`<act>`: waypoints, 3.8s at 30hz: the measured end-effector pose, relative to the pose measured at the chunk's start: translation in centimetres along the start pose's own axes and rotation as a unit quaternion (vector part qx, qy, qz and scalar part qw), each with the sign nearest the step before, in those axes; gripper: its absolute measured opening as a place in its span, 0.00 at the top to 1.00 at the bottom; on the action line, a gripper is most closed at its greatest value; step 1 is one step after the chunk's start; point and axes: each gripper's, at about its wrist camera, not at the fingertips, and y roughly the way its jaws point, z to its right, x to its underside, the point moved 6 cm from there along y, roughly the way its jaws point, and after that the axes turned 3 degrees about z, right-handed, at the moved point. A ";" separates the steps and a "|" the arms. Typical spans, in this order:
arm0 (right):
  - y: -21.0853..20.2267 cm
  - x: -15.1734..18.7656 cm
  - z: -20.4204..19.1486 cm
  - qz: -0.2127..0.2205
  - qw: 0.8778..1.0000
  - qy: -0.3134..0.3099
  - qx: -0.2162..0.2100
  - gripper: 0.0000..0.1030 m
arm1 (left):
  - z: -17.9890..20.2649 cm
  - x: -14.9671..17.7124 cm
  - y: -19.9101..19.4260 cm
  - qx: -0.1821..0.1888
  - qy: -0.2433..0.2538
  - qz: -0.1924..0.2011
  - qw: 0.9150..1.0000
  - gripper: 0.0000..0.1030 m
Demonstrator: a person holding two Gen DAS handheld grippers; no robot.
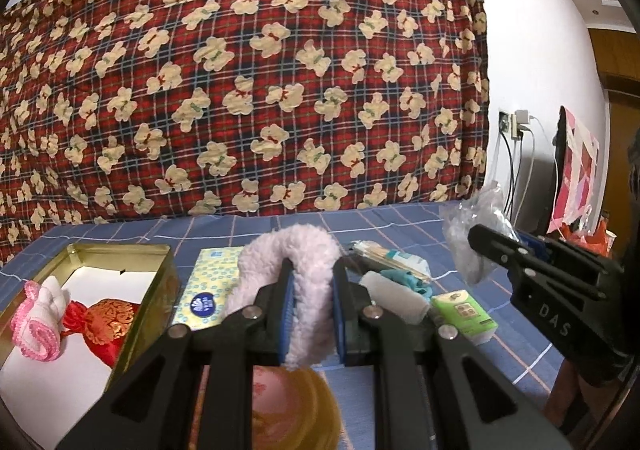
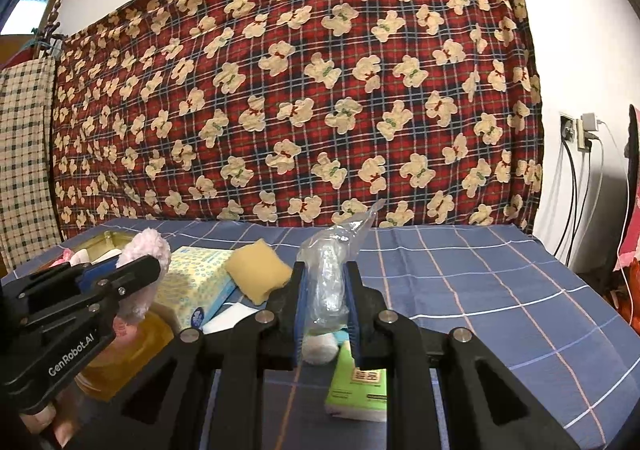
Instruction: Organize soft objects
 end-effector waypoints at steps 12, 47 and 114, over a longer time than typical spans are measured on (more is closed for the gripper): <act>1.0 -0.1 -1.4 -0.003 1.000 0.007 -0.014 0.81 | -2.7 0.2 -0.4 -0.005 -0.026 -0.005 1.000 0.86; 6.1 -0.7 -8.8 -0.020 0.998 -0.005 -0.063 0.81 | -8.0 0.7 1.6 -0.028 -0.070 -0.049 0.996 0.86; 9.5 -2.5 -28.7 -0.139 0.954 -0.089 -0.250 0.81 | -24.0 1.8 -3.1 -0.152 -0.141 -0.104 0.973 0.78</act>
